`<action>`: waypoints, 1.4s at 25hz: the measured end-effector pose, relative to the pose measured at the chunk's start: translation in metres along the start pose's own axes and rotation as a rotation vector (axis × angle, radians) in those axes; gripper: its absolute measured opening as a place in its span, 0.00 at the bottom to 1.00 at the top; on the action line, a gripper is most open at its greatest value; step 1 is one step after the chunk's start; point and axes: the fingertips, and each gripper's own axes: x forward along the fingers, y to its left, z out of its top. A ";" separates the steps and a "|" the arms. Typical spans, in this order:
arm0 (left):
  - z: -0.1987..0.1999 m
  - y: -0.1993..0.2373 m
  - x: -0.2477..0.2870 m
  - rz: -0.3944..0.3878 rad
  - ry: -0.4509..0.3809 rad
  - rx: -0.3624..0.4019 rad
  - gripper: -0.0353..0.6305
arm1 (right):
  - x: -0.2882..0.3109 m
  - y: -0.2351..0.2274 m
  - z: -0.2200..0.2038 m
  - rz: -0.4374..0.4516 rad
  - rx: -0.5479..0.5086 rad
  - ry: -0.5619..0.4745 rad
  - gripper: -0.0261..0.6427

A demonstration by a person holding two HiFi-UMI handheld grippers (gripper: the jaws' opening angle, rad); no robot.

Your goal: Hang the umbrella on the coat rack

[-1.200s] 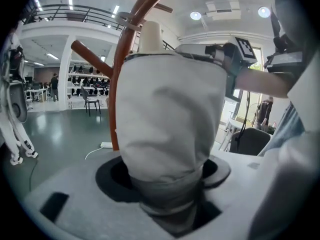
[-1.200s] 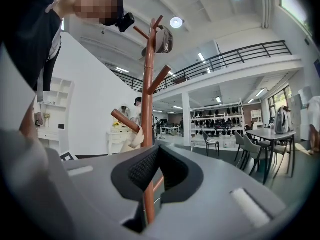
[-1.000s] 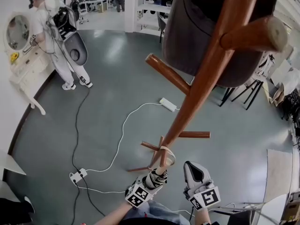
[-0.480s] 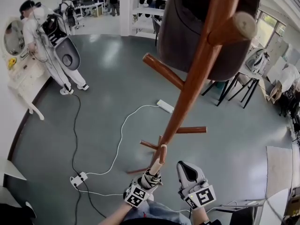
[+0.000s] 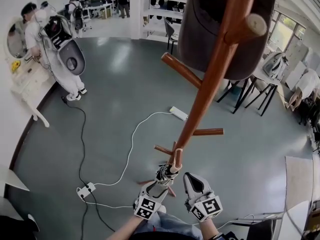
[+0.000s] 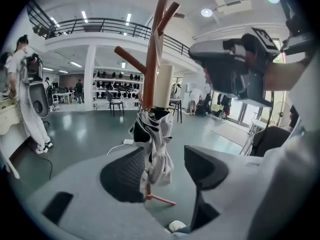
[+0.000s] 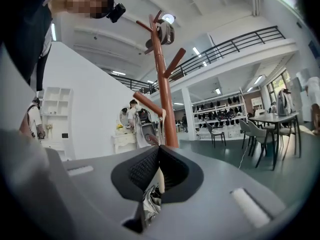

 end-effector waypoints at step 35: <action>0.248 -0.031 -0.154 0.165 -0.470 0.227 0.06 | -0.086 0.013 0.103 -0.126 -0.056 -0.221 0.05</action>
